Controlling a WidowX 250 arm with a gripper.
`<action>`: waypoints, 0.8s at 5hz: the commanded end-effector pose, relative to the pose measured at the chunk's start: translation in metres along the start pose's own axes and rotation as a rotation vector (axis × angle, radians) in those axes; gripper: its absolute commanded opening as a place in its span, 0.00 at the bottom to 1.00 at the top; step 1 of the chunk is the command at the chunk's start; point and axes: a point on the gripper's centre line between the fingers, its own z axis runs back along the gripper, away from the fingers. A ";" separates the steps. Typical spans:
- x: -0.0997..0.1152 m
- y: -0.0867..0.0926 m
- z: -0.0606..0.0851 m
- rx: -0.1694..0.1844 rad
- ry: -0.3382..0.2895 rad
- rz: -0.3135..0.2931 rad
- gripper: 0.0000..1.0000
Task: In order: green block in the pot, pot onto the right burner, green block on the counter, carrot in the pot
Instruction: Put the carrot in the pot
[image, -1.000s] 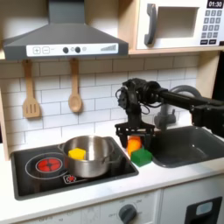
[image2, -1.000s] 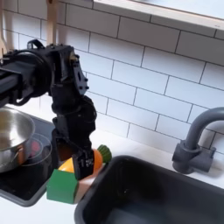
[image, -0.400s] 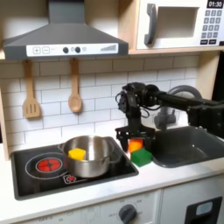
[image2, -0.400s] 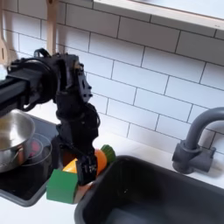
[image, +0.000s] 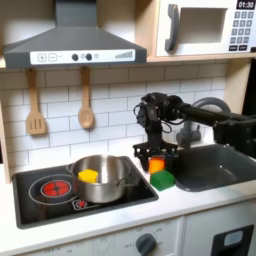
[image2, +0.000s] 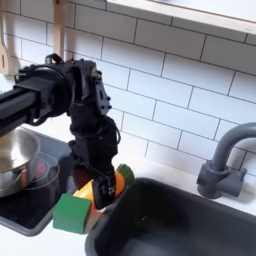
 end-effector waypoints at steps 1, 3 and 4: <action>0.000 0.001 0.005 0.010 -0.020 0.046 0.00; -0.004 -0.004 0.021 0.005 -0.027 0.098 0.00; -0.011 -0.010 0.048 0.048 -0.059 0.132 0.00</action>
